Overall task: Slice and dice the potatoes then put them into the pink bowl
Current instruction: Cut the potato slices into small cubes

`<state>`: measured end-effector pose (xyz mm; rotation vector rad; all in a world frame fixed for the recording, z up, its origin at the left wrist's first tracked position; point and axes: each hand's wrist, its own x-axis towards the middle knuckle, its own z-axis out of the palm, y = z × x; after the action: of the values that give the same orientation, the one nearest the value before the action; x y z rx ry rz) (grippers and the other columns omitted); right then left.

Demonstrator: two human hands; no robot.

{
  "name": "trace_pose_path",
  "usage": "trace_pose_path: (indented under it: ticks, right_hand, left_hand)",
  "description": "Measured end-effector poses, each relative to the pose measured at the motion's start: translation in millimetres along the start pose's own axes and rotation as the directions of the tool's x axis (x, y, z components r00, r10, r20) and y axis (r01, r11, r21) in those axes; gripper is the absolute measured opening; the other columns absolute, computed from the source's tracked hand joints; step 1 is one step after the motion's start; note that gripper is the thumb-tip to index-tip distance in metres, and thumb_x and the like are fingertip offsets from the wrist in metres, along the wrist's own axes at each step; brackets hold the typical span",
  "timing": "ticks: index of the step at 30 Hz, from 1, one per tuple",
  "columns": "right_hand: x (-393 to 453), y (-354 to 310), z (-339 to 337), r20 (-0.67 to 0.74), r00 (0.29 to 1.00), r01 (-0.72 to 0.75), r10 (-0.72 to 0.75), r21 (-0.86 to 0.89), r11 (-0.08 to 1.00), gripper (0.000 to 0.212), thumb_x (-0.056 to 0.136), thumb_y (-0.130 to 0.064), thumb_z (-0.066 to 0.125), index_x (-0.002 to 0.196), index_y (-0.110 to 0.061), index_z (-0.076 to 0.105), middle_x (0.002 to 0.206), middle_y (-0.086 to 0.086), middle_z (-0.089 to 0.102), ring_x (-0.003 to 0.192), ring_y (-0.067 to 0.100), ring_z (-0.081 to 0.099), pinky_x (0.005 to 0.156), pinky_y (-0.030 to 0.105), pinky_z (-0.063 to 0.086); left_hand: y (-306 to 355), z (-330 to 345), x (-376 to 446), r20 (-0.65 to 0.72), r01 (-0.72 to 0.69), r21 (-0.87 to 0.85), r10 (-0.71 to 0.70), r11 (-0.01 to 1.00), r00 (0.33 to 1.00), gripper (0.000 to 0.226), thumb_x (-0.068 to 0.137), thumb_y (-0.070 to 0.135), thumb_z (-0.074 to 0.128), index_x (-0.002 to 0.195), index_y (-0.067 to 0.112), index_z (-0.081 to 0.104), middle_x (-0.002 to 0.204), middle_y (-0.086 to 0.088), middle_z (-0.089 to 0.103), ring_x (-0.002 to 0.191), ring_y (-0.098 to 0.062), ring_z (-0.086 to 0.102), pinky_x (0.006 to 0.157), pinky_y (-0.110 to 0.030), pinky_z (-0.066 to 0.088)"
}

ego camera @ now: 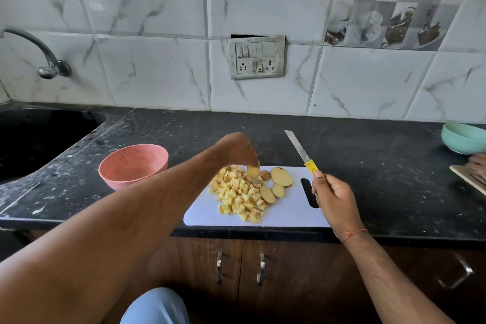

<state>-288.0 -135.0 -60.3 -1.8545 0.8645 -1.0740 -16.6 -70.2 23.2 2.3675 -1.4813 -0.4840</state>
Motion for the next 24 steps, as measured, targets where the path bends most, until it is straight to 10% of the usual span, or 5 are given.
trace_pose_path:
  ticks: [6, 15, 24]
  right_hand:
    - [-1, 0, -1, -0.009, 1.0, 0.011, -0.011, -0.005, 1.0, 0.045, 0.108, -0.039, 0.052, 0.069, -0.016, 0.059, 0.056, -0.006, 0.04, 0.056, 0.014, 0.037, 0.057, 0.035, 0.036]
    - [-16, -10, 9, -0.025, 0.989, 0.136, -0.146, -0.233, 0.963, 0.052, 0.103, -0.06, 0.039, 0.069, -0.024, 0.056, 0.055, -0.005, 0.052, 0.048, 0.011, 0.044, 0.051, 0.037, 0.041]
    - [-113, -57, 67, 0.368, 0.912, 0.387, -0.18, -0.627, 0.676, 0.045, 0.105, -0.058, 0.024, 0.08, -0.031, 0.05, 0.057, -0.009, 0.054, 0.051, 0.009, 0.054, 0.044, 0.03, 0.046]
  left_hand:
    - [-21, -21, -31, -0.279, -0.101, -0.269, 0.023, 0.958, 0.96, 0.007, 0.092, 0.035, 0.081, 0.087, 0.029, 0.081, 0.079, 0.006, 0.075, 0.061, -0.006, 0.059, 0.056, -0.022, 0.045]
    - [-108, 23, -112, -0.378, -0.15, -0.308, 0.024, 0.939, 0.926, 0.013, 0.102, 0.035, 0.069, 0.096, 0.032, 0.079, 0.075, 0.021, 0.073, 0.06, 0.001, 0.059, 0.059, -0.021, 0.044]
    - [-143, 61, -138, -0.467, -0.174, -0.324, 0.003, 0.93, 0.884, 0.015, 0.104, 0.039, 0.066, 0.108, 0.031, 0.078, 0.09, 0.02, 0.075, 0.079, -0.004, 0.069, 0.07, -0.031, 0.058]
